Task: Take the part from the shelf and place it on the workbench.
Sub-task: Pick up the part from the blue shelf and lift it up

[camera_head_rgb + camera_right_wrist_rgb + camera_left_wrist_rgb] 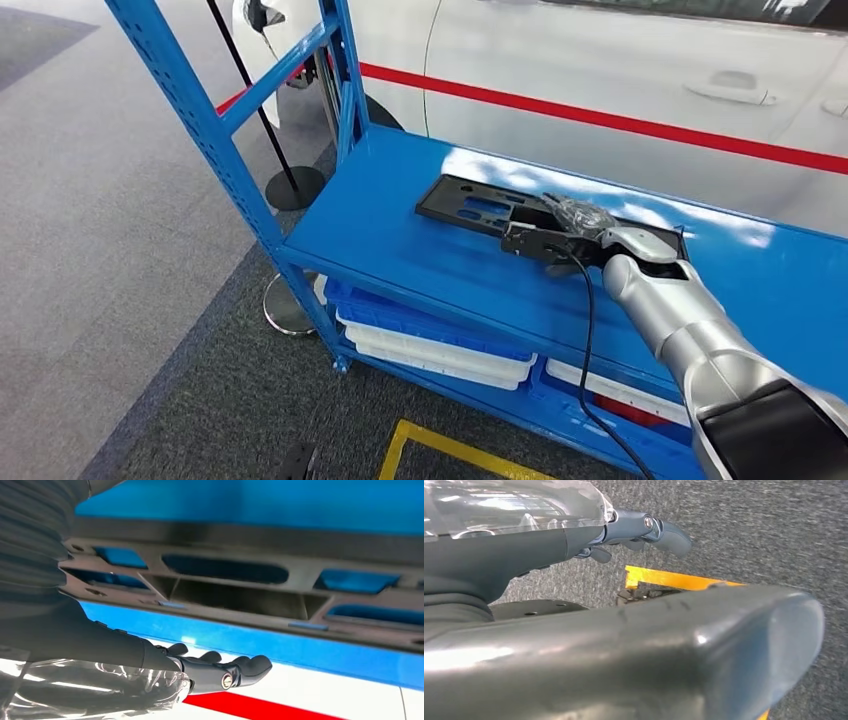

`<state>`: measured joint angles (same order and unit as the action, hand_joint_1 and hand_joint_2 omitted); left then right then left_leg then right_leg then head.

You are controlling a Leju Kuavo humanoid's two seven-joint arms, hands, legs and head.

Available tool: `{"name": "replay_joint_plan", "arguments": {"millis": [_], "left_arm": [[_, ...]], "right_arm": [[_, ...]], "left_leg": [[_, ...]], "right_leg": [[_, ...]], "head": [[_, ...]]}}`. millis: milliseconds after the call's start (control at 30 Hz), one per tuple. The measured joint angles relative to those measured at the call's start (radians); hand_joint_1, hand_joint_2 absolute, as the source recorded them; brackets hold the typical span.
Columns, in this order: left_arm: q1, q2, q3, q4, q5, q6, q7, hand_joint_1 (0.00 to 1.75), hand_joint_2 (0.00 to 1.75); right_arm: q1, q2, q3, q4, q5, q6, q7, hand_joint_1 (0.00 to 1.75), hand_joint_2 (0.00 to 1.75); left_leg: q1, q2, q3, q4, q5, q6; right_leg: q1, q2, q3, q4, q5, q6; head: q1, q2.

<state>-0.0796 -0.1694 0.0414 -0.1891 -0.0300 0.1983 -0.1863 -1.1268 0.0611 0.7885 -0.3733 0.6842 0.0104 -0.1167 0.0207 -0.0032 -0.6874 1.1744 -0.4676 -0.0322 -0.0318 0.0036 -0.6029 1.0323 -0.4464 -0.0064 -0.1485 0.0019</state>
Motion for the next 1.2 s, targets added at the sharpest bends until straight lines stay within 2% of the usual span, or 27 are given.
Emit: {"name": "replay_joint_plan", "arguments": {"millis": [67,100,133,200,233,267,300,333,467,600,733,800,900,933,1033,1200], "left_arm": [[0.001,0.000,0.000,0.000,0.001,-0.007,0.004,0.00,0.00],[0.002,0.000,0.000,0.000,0.001,-0.009,0.005,0.00,0.00],[0.003,0.000,0.000,0.000,0.001,-0.010,0.005,0.00,0.00],[0.003,0.000,0.000,0.000,0.001,-0.011,0.006,0.00,0.00],[0.003,0.001,0.000,0.000,0.001,-0.011,0.006,0.00,0.00],[0.002,0.002,0.001,0.000,0.001,-0.011,0.006,0.00,0.00],[0.002,0.002,0.001,0.000,0.001,-0.011,0.006,0.00,0.00],[0.002,0.002,0.001,0.000,0.001,-0.011,0.007,0.00,0.00],[0.003,0.001,0.002,0.000,-0.001,-0.002,0.006,0.00,0.00],[0.001,0.000,0.002,0.000,-0.004,0.010,0.009,0.00,0.00],[0.000,-0.002,0.002,0.000,-0.008,0.020,0.015,0.00,0.00],[0.000,-0.002,0.002,0.000,-0.014,0.030,0.017,0.00,0.00],[-0.001,-0.002,0.001,0.000,-0.026,0.045,0.023,0.00,0.00],[-0.001,-0.002,0.000,0.000,-0.027,0.047,0.025,0.00,0.00],[-0.002,-0.002,-0.002,0.000,-0.032,0.049,0.031,0.00,0.00],[-0.006,-0.002,-0.003,0.000,-0.042,0.056,0.038,0.00,0.00]], "right_arm": [[0.004,0.000,0.000,0.000,0.000,0.000,0.000,0.00,1.75],[0.007,0.000,0.000,0.000,0.000,0.001,0.000,0.00,1.75],[0.009,0.000,0.000,0.000,0.000,0.001,0.000,0.00,1.75],[0.008,0.000,0.000,-0.001,0.000,0.001,0.000,0.00,1.75],[0.007,0.000,0.000,-0.001,0.000,0.001,0.000,0.00,1.75],[0.007,0.000,0.000,-0.002,0.000,0.001,0.000,0.00,1.75],[0.007,0.000,0.000,-0.002,0.000,0.001,0.000,0.00,1.75],[0.008,0.000,0.000,-0.003,0.000,0.002,0.000,0.00,1.75],[0.008,0.000,0.000,-0.006,0.001,0.002,-0.001,0.00,1.75],[0.008,0.000,0.000,-0.006,0.001,0.001,-0.002,0.00,1.75],[0.014,0.000,0.002,-0.006,0.011,0.001,-0.002,0.00,0.00],[0.020,0.000,0.005,-0.006,0.014,-0.001,-0.002,0.00,0.00],[0.032,0.000,0.008,-0.006,0.016,-0.009,-0.003,0.00,1.31],[0.035,0.000,0.008,-0.006,0.016,-0.013,-0.003,0.44,1.75],[0.042,0.000,0.008,-0.006,0.016,-0.023,-0.002,1.75,1.75],[0.048,-0.003,0.008,-0.006,0.008,-0.021,0.001,1.75,1.75]], "left_leg": [[0.000,0.000,-0.072,0.113,-0.047,-0.001],[-0.001,0.000,-0.092,0.131,-0.050,0.002],[-0.003,0.000,-0.094,0.112,-0.030,0.009],[-0.013,0.000,-0.049,-0.020,0.058,0.032],[-0.019,0.000,-0.025,-0.083,0.089,0.045],[-0.025,0.000,-0.005,-0.130,0.108,0.055],[-0.030,0.000,0.004,-0.150,0.111,0.061],[-0.034,0.000,0.008,-0.154,0.108,0.062],[-0.031,-0.003,0.019,-0.171,0.117,0.047],[-0.032,-0.004,0.019,-0.170,0.110,0.054],[-0.033,-0.004,0.019,-0.170,0.109,0.059],[-0.033,-0.004,0.019,-0.169,0.109,0.061],[-0.034,-0.004,0.019,-0.169,0.111,0.063],[-0.034,-0.004,0.019,-0.169,0.111,0.063],[-0.034,-0.004,0.019,-0.169,0.112,0.064],[-0.034,-0.004,0.019,-0.168,0.112,0.065]], "right_leg": [[0.007,0.001,0.011,0.000,-0.012,-0.007],[0.011,0.002,0.019,0.000,-0.018,-0.009],[0.015,0.004,0.027,0.000,-0.025,-0.010],[0.023,0.005,0.047,-0.001,-0.040,-0.012],[0.025,0.006,0.055,-0.003,-0.046,-0.011],[0.024,0.006,0.059,-0.005,-0.051,-0.008],[0.022,0.007,0.060,-0.007,-0.055,-0.003],[0.020,0.007,0.062,-0.010,-0.057,0.002],[0.021,0.005,0.070,-0.018,-0.054,0.007],[0.020,0.004,0.081,-0.035,-0.061,0.013],[0.020,0.003,0.082,-0.039,-0.060,0.015],[0.019,0.002,0.082,-0.040,-0.059,0.017],[0.019,0.002,0.082,-0.040,-0.057,0.020],[0.019,0.002,0.082,-0.040,-0.056,0.021],[0.019,0.002,0.082,-0.040,-0.056,0.022],[0.019,0.002,0.082,-0.040,-0.055,0.022]], "head": [[0.000,0.000],[0.000,0.000],[0.000,0.000],[0.000,0.000],[0.000,0.000],[0.000,0.000],[0.000,0.000],[0.000,0.000],[0.000,0.000],[0.000,0.000],[0.000,0.000],[0.000,0.000],[0.000,0.000],[0.000,0.000],[0.000,0.000],[0.000,0.000]]}}
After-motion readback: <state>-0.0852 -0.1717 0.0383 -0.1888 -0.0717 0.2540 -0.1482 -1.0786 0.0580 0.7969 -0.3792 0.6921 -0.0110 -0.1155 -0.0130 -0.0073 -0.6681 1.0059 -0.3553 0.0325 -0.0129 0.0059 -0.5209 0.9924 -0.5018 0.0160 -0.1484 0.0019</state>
